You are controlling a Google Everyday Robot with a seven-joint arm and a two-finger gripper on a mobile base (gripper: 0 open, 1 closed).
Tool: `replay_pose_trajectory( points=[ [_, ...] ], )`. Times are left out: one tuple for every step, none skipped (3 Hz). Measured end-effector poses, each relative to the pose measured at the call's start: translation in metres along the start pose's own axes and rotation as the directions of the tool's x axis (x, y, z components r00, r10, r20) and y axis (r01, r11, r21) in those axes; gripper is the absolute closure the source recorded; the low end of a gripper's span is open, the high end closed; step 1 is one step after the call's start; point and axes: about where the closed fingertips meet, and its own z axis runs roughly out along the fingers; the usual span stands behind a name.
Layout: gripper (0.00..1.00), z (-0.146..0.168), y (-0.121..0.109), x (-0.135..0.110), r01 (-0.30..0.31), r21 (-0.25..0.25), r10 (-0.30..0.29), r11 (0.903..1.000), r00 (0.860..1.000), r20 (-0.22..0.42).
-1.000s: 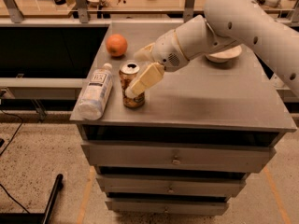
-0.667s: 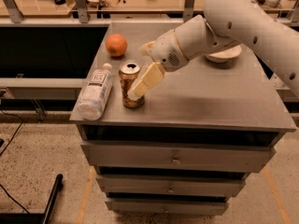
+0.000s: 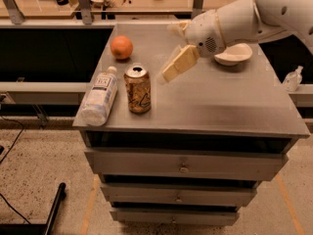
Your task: Move orange can near blue plastic bottle
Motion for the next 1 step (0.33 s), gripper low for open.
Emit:
replay_pose_trajectory(
  points=[
    [0.00, -0.0061, -0.0022, -0.0007, 0.002, 0.013, -0.002, 0.9999, 1.000, 0.006]
  ],
)
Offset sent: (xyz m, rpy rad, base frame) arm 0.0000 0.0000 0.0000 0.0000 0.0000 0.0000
